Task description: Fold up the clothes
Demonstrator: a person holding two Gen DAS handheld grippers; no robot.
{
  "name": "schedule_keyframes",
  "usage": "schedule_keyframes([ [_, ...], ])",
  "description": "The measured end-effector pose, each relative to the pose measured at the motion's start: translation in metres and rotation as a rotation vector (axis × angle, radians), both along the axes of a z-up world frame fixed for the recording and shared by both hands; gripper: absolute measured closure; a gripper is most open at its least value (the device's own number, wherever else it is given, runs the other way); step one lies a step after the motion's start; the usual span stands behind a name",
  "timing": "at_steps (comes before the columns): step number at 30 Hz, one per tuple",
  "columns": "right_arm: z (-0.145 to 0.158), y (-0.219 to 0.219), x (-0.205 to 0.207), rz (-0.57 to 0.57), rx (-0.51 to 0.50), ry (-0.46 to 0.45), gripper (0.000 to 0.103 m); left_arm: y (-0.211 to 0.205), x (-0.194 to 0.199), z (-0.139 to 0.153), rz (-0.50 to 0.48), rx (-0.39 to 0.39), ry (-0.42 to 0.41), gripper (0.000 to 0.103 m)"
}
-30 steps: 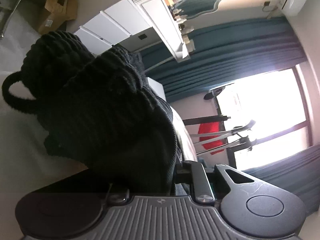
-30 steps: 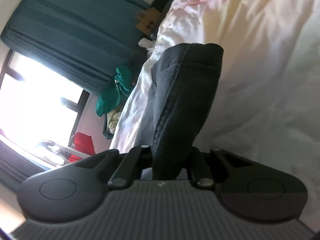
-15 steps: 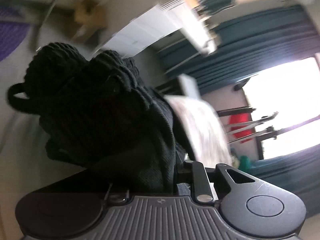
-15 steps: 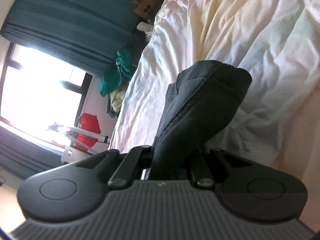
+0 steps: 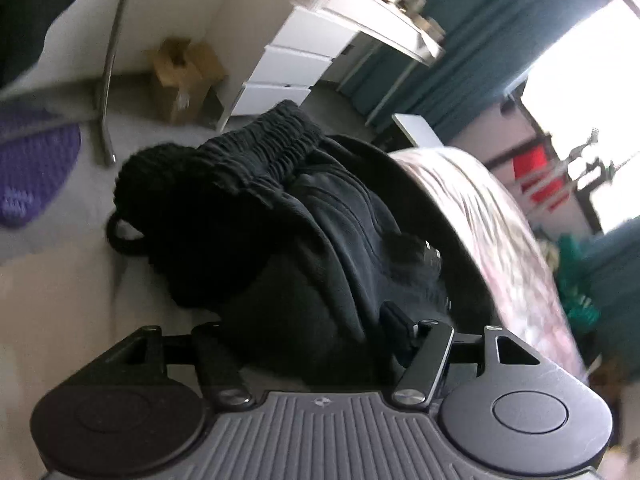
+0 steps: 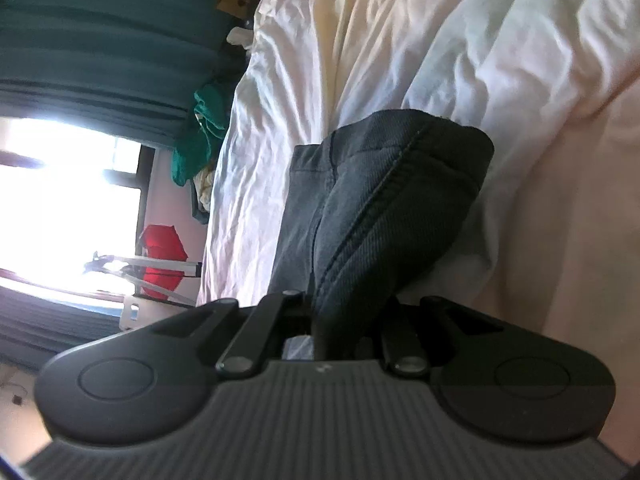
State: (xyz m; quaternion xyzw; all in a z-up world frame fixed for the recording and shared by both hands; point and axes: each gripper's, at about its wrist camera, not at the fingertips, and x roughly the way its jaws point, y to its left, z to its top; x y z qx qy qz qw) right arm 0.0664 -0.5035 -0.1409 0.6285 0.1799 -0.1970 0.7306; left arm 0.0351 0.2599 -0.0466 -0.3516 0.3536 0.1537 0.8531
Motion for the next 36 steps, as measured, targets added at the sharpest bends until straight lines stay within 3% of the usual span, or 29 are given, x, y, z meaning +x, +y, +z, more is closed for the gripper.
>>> schedule_keyframes([
  [2, 0.001, 0.001, 0.002, 0.004, -0.017, 0.004, 0.093, -0.014, -0.014, 0.016, -0.002, 0.085, 0.012, 0.022],
  [5, 0.002, 0.001, 0.003, 0.009, -0.035, 0.010, 0.093, -0.042, -0.028, 0.039, -0.031, 0.244, 0.017, 0.020],
  [9, 0.003, 0.001, 0.003, 0.005, -0.034, -0.007, 0.093, -0.087, 0.001, 0.055, -0.103, 0.395, -0.033, 0.020],
  [14, 0.006, 0.002, 0.004, -0.001, -0.059, -0.027, 0.093, -0.172, 0.025, 0.063, -0.352, 0.490, -0.102, 0.020],
  [18, 0.008, 0.002, 0.005, 0.007, -0.081, -0.032, 0.093, -0.243, 0.050, 0.042, -0.547, 0.549, -0.126, 0.020],
  [20, 0.006, 0.002, 0.005, 0.004, -0.075, -0.035, 0.093, -0.267, 0.070, 0.024, -0.596, 0.595, -0.147, 0.020],
  [25, 0.007, 0.004, 0.005, 0.006, -0.105, -0.028, 0.093, -0.286, 0.106, -0.034, -0.576, 0.612, -0.074, 0.019],
  [28, 0.014, 0.012, 0.011, 0.025, -0.181, -0.009, 0.093, -0.284, 0.114, -0.069, -0.577, 0.630, -0.061, 0.015],
  [36, 0.029, 0.025, 0.020, 0.026, -0.296, 0.009, 0.093, -0.282, 0.113, -0.077, -0.587, 0.658, -0.079, 0.012],
])
